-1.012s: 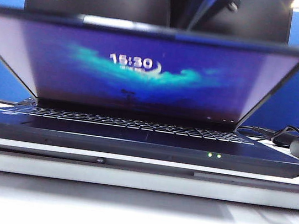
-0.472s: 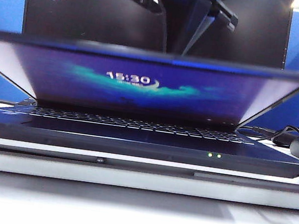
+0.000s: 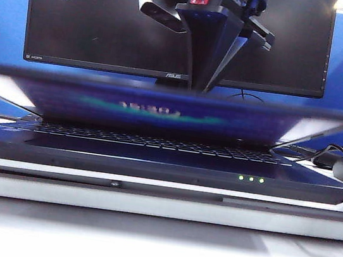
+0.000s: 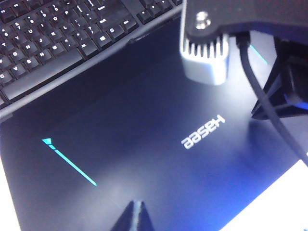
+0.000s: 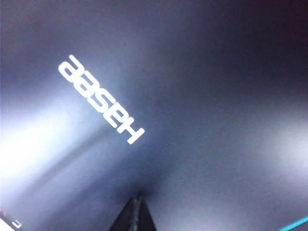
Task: Close the lid of the black laptop.
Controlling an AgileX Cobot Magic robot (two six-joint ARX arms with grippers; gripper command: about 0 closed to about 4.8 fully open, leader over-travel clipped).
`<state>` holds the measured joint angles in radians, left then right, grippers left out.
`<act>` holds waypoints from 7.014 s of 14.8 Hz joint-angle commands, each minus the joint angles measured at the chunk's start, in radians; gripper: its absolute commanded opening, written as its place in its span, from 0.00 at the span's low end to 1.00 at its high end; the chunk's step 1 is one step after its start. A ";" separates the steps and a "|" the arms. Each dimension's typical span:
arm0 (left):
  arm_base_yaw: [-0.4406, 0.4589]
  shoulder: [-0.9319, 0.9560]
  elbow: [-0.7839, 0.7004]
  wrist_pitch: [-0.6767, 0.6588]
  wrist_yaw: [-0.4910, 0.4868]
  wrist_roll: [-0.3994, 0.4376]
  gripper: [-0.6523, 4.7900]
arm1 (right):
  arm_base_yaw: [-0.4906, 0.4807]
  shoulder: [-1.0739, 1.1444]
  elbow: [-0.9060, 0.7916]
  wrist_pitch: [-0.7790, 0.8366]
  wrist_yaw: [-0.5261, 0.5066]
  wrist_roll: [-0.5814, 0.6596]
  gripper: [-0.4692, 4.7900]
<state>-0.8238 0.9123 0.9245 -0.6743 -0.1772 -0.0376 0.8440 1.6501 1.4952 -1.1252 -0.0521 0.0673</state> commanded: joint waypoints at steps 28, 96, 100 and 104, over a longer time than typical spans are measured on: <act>-0.002 -0.908 -0.024 -0.043 -0.072 0.006 0.11 | 0.017 -0.959 -0.545 0.924 -0.058 -0.110 0.08; 0.909 -0.909 -0.917 0.737 0.223 0.019 0.11 | 0.016 -1.648 -1.273 0.935 0.028 0.195 0.08; 0.907 -0.909 -0.917 0.736 0.224 0.018 0.11 | 0.016 -1.648 -1.273 0.935 0.028 0.195 0.08; 0.884 -0.909 -0.917 0.736 0.226 -0.002 0.11 | 0.016 -1.648 -1.273 0.935 0.028 0.195 0.08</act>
<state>0.0734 0.0055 0.0071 0.0483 0.0429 -0.0364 0.8593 0.0032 0.2172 -0.2008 -0.0219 0.2584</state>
